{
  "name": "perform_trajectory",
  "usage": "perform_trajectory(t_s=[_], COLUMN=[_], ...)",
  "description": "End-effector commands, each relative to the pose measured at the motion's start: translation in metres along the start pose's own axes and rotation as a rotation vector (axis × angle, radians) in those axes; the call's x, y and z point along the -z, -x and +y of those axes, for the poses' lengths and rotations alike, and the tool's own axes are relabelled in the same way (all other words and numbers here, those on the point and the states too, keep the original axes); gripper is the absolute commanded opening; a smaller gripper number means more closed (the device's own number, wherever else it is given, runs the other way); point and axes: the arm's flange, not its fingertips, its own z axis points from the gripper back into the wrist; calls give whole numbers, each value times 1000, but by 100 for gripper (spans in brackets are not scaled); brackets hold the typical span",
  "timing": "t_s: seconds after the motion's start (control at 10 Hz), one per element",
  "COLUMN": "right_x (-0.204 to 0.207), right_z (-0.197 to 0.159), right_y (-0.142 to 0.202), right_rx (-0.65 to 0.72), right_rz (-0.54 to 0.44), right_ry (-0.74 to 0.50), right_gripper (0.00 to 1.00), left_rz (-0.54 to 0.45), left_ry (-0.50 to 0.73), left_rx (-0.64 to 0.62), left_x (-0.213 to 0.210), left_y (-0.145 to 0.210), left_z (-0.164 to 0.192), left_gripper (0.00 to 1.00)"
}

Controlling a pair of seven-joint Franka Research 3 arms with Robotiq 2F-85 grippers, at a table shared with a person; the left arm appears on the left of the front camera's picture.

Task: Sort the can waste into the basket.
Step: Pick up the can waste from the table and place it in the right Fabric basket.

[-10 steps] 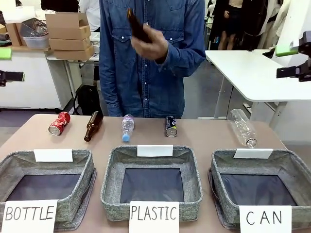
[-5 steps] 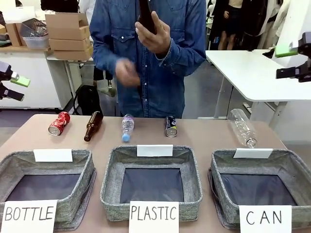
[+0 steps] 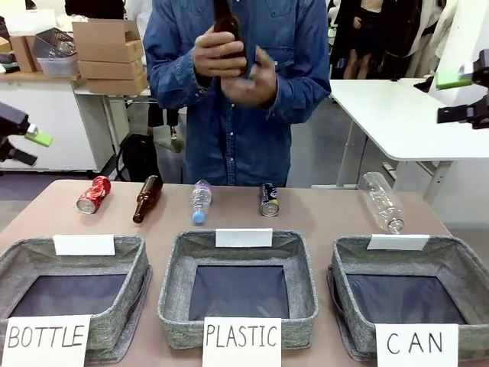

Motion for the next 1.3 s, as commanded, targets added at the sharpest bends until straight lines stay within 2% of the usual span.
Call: perform_trajectory(t_s=[0.0,0.1,0.3,0.4,0.6,0.8,1.0,1.2], right_x=[4,4,4,4,4,4,4,4], right_z=[0,0,0,0,0,0,0,0], right_y=[-4,-4,-4,-4,-4,-4,-4,-4], right_rx=[-27,-27,-27,-27,-27,-27,-27,-27], right_rz=[-11,-11,-11,-11,-11,-11,-11,-11], right_ry=[-19,-19,-19,-19,-19,-19,-19,-19], right_gripper=[100,100,100,100,100,100,100,100], left_rz=[18,-26,-88,-150,-181,-173,-113,-28], left_ry=[52,90,81,36,-3,-47,-56,-142], left_rx=[-13,44,143,144,155,144,132,64], left_x=[-46,-85,-142,-164,-171,-162,-149,-107], left_y=[3,28,85,113,138,131,111,64], left_z=[-5,-25,-61,-72,-80,-76,-74,-59], left_gripper=[100,100,100,100,100,100,100,100])
